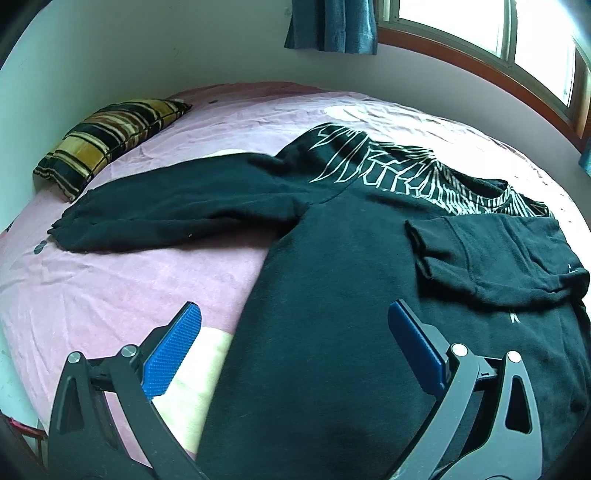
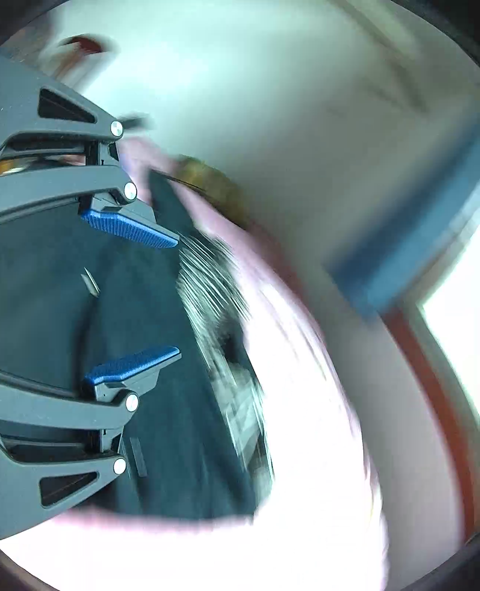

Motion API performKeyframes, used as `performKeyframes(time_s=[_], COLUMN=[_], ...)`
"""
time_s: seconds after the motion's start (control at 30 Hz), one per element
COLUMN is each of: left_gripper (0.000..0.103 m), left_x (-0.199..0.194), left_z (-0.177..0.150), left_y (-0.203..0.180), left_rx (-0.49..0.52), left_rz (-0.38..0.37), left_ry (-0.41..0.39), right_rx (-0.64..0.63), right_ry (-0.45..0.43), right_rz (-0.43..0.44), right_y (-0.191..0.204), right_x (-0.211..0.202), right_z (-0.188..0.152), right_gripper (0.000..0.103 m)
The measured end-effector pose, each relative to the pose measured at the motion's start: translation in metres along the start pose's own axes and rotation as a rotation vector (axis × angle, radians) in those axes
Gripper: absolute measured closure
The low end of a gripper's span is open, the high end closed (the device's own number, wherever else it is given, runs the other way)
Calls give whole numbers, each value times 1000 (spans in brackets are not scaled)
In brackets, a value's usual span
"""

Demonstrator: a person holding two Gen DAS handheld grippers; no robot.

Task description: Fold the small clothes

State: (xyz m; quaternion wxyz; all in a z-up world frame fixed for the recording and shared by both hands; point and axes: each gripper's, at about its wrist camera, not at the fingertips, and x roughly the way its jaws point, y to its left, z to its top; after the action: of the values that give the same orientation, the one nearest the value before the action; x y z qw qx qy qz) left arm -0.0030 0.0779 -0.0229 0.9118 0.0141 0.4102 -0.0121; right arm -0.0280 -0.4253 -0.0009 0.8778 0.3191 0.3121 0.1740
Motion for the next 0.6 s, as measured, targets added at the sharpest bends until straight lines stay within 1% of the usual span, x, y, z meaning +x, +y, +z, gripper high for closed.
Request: performKeyframes(time_s=[0.03, 0.07, 0.1, 0.17, 0.2, 0.3, 0.33, 0.4, 0.47, 0.5, 0.53, 0.57, 0.6], left_gripper=[2, 2, 2, 2, 2, 2, 2, 2, 2, 2, 2, 2, 2], left_x=[0, -1, -1, -1, -1, 0, 1, 4, 7, 8, 9, 10, 10], left_z=[2, 4, 5, 7, 8, 9, 8, 8, 8, 8, 7, 8, 8], left_y=[-4, -6, -9, -15, -18, -27, -29, -35, -41, -43, -46, -49, -51], left_rx=[2, 3, 3, 4, 6, 16, 18, 27, 35, 38, 40, 43, 44], left_rz=[-2, -3, -3, -3, -1, 4, 5, 3, -2, -3, -6, -9, -11], left_ry=[-5, -7, -8, -8, -7, 2, 6, 17, 26, 30, 31, 35, 36], right_rx=[92, 166, 227, 340, 379, 426, 417, 359, 356, 354, 346, 339, 341], right_ry=[-19, -30, -35, -38, -38, -10, -2, 19, 26, 34, 48, 74, 91], right_rz=[-61, -130, -175, -176, -165, -159, -159, -176, -179, -175, -178, -185, -182], right_y=[-41, -74, -102, -149, -164, -188, -189, -182, -181, -179, -177, -174, -172], right_x=[-7, -9, -9, 0, 6, 30, 39, 58, 63, 68, 71, 79, 83], right_z=[11, 17, 21, 24, 25, 29, 30, 41, 44, 44, 46, 47, 45], right_gripper=[47, 47, 47, 48, 48, 49, 49, 49, 49, 56, 75, 84, 86])
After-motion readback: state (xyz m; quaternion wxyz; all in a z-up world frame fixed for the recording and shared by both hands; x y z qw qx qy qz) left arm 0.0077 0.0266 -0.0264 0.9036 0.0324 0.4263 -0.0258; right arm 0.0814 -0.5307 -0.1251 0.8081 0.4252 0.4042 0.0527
